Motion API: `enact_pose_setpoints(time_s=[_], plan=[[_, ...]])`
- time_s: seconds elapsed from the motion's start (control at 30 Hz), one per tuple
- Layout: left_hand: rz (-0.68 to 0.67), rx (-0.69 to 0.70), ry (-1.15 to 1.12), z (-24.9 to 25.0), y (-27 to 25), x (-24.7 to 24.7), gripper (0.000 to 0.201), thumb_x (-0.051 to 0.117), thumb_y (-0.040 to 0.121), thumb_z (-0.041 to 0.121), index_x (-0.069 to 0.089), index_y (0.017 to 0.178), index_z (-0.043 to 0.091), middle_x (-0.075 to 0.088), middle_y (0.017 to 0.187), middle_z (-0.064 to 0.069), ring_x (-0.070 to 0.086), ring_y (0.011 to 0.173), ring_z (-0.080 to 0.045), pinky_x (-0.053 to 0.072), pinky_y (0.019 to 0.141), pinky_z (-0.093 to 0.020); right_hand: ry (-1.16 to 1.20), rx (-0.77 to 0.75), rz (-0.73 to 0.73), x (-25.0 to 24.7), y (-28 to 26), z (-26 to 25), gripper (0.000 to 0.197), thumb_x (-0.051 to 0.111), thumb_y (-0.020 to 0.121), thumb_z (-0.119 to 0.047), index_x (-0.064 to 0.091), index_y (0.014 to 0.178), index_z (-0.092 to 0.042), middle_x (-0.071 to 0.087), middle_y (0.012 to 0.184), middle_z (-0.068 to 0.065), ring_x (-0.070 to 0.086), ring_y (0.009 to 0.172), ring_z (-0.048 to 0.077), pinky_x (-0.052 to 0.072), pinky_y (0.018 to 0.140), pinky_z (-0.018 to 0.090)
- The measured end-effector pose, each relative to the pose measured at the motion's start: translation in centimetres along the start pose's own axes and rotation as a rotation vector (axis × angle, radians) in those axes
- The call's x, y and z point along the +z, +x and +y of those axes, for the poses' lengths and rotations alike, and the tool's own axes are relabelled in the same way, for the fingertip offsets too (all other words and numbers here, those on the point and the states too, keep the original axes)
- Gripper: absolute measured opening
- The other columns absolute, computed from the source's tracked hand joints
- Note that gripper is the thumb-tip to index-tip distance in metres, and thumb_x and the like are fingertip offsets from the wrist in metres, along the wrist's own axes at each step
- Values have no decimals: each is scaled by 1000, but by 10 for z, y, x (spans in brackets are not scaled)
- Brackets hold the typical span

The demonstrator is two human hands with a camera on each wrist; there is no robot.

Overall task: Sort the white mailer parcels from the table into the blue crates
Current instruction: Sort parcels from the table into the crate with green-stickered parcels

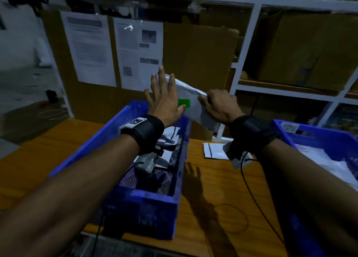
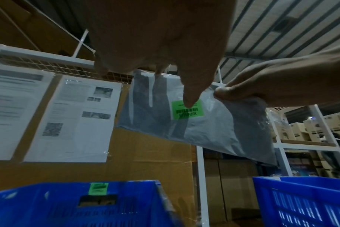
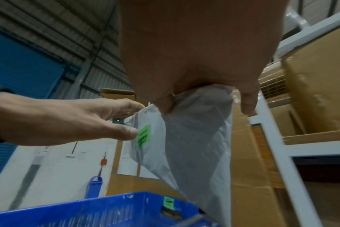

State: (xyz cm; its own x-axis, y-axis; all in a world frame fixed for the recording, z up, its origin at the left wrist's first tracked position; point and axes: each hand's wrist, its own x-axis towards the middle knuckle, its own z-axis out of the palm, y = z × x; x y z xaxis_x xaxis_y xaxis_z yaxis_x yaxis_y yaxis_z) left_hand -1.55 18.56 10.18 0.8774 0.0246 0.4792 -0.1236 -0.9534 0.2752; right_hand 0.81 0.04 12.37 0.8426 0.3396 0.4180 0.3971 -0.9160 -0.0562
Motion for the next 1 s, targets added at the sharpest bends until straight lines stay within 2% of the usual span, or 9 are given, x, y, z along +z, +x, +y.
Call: enact_pose_setpoints(time_s=[0.17,0.33,0.47,0.57,0.63,0.73,0.8,0.87,1.0], plan=[[-17,-57,39,-57,6,-7,92,53,93,57,6,157,11,-26,160,-18,-16,147,-47,3,114,-68,-19,126,18,20,32,-52,40,29,102,-49,44,82,-17,48,85,9,53,92,34,38,74,44],[-386,-242,-102,-89,16,6,99,11,89,81,32,153,9,-19,161,-23,-20,146,-47,-11,113,-68,-95,193,16,37,39,-101,34,33,102,-44,47,93,-15,59,108,18,51,105,36,39,82,46],[-512,-308,-363,-96,31,17,112,-4,80,87,52,142,13,20,160,-26,3,149,-48,-5,115,-67,-138,142,-53,50,34,-134,31,37,101,-36,52,112,-11,56,118,15,46,117,34,38,91,49],[-523,-381,-642,-105,38,25,97,14,90,80,50,143,8,42,151,-20,35,142,-37,20,119,-50,-180,73,-103,60,34,-150,32,40,99,-31,50,125,-15,51,132,11,33,136,33,31,105,56],[-479,-486,-891,-114,38,31,104,37,73,85,55,137,4,55,142,-18,52,130,-33,38,112,-42,-156,41,-126,66,34,-158,38,44,99,-30,48,135,-18,45,143,8,25,142,32,27,109,58],[-416,-553,-1103,-128,35,40,69,57,83,49,58,127,-4,64,126,-20,63,113,-33,51,97,-38,-111,2,-242,76,36,-167,45,45,100,-37,46,142,-21,32,155,6,16,146,33,23,111,60],[-387,-540,-1059,-137,32,39,48,55,92,26,57,126,-7,64,125,-23,64,112,-35,52,92,-40,-58,-50,-361,80,40,-171,59,44,93,-57,47,140,-22,36,152,8,23,143,35,24,112,60],[-379,-462,-866,-147,34,39,46,53,97,27,57,128,-7,62,126,-24,61,115,-37,51,94,-41,-27,-86,-432,81,46,-171,73,43,82,-69,52,135,-20,49,142,11,39,133,34,28,110,54],[-485,-213,-365,-162,39,34,45,42,103,32,53,129,-4,33,150,-36,32,141,-46,35,109,-47,-96,23,-315,65,51,-164,75,69,85,-46,37,140,-7,40,144,18,35,133,37,36,105,51]])
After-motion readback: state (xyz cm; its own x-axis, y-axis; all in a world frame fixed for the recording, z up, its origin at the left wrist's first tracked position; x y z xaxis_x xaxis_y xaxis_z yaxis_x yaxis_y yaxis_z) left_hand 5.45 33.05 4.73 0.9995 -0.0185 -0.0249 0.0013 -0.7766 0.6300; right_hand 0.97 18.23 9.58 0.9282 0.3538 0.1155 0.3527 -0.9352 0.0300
